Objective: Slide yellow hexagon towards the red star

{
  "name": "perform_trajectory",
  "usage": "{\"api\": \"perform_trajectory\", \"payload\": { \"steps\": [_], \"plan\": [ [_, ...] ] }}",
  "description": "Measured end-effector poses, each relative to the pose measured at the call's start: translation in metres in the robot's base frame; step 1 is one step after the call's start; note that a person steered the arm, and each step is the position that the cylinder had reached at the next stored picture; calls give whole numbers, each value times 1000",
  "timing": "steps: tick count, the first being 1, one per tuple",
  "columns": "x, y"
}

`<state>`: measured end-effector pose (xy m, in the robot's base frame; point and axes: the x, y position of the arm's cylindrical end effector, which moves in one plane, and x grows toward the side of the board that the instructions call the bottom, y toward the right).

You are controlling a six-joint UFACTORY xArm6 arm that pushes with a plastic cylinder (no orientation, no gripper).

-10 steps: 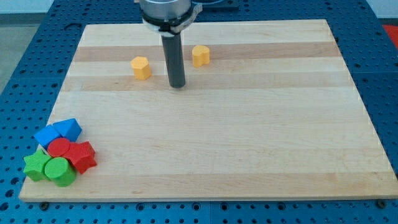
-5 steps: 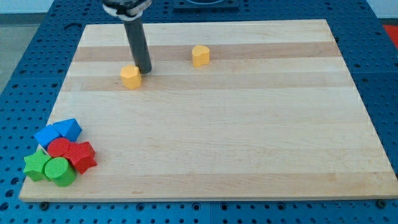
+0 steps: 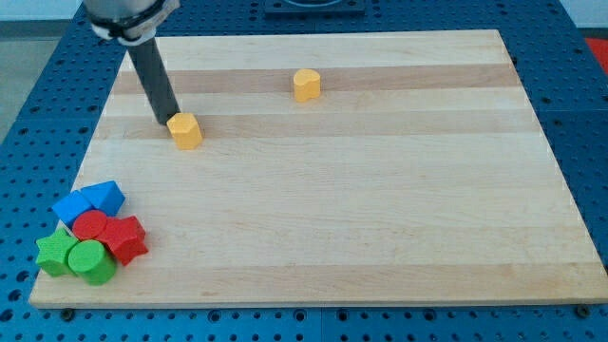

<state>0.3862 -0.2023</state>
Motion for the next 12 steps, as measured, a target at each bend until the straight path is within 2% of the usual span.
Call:
{"api": "perform_trajectory", "payload": {
  "steps": [1,2,4,5,6,7,12],
  "plan": [
    [30,18],
    [34,25],
    [3,29],
    [10,60],
    [45,90],
    [58,99],
    [54,85]
  ]
}}
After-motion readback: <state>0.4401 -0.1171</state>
